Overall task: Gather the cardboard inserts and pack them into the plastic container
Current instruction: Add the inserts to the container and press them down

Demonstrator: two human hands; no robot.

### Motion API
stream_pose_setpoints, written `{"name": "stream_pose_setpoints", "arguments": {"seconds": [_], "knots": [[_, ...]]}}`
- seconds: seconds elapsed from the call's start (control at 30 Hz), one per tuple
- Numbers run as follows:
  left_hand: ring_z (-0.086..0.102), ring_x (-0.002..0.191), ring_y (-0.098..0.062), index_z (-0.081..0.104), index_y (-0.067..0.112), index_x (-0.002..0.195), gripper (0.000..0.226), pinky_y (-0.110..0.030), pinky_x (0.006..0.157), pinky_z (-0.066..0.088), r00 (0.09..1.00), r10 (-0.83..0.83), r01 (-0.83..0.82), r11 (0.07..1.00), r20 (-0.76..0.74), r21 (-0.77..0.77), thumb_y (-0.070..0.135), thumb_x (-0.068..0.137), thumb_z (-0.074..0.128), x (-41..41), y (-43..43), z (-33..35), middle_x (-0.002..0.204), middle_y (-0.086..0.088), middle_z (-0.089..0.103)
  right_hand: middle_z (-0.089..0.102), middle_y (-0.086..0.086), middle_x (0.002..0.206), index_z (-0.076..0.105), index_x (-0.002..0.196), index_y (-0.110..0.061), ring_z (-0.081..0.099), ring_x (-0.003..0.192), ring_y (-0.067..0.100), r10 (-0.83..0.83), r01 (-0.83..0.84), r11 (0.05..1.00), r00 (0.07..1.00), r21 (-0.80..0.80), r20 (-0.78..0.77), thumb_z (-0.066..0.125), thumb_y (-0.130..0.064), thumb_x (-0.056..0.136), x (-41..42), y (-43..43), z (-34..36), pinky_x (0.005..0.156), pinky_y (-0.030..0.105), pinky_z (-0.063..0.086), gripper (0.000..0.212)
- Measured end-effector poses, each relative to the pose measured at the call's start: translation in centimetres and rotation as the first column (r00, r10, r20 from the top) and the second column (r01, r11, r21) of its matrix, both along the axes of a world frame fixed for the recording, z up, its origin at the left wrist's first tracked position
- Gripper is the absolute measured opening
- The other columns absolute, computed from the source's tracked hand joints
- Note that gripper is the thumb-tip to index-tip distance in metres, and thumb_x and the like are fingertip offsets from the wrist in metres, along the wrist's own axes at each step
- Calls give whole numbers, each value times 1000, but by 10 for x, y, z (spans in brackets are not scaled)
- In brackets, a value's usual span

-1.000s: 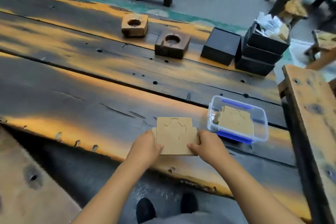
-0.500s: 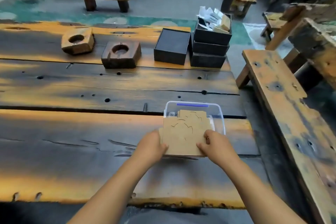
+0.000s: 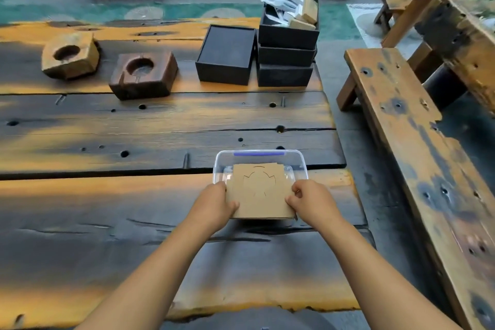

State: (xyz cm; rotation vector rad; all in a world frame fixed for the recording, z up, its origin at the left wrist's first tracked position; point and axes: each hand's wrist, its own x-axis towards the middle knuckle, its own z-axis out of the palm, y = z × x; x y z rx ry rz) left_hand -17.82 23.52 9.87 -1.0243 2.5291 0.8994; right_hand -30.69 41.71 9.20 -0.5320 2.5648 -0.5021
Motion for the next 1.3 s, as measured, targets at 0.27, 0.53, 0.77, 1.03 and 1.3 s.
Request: {"name": "stream_pose_setpoints", "arguments": {"seconds": [0.27, 0.53, 0.77, 1.03, 1.3], "knots": [[52, 79, -22, 49, 16, 87, 21, -30, 65, 38, 1000, -24, 24, 1000, 3, -10, 30, 87, 65, -29, -18, -16, 97, -9, 66, 67, 7, 72, 65, 80, -9, 62, 70, 26, -60, 60, 998, 998, 21, 2, 58, -21, 85, -17, -15, -10, 56, 30, 45, 15], [58, 86, -26, 55, 14, 94, 22, -31, 70, 43, 998, -22, 22, 1000, 60, -2, 31, 87, 66, -40, -28, -36, 102, -11, 67, 65, 6, 72, 62, 76, -11, 60, 69, 23, -19, 17, 996, 999, 82, 27, 56, -20, 89, -28, -30, -29, 55, 30, 44, 17], [59, 88, -27, 57, 11, 97, 24, -32, 71, 44, 995, -20, 17, 999, 97, 32, 32, 88, 64, -50, -24, -52, 101, -10, 66, 66, 7, 75, 65, 79, -10, 62, 73, 26, -12, 7, 996, 999, 92, 47, 56, -17, 86, -42, -30, -39, 69, 39, 55, 13], [61, 95, -29, 60, 8, 105, 26, -32, 74, 44, 988, -41, 37, 999, 149, 29, 27, 88, 65, -52, -21, -59, 106, -11, 66, 67, 10, 91, 57, 97, -9, 63, 84, 30, 84, -94, 979, 995, 178, 60, 59, -18, 87, -35, -27, -53, 74, 43, 55, 13], [61, 95, -26, 59, 10, 114, 32, -29, 75, 44, 982, -24, 3, 994, 185, 111, 26, 88, 67, -52, -24, -57, 111, -11, 66, 66, 9, 97, 53, 102, -11, 63, 88, 28, 114, -139, 973, 984, 187, 135, 61, -26, 86, -38, -27, -52, 75, 40, 54, 24]]}}
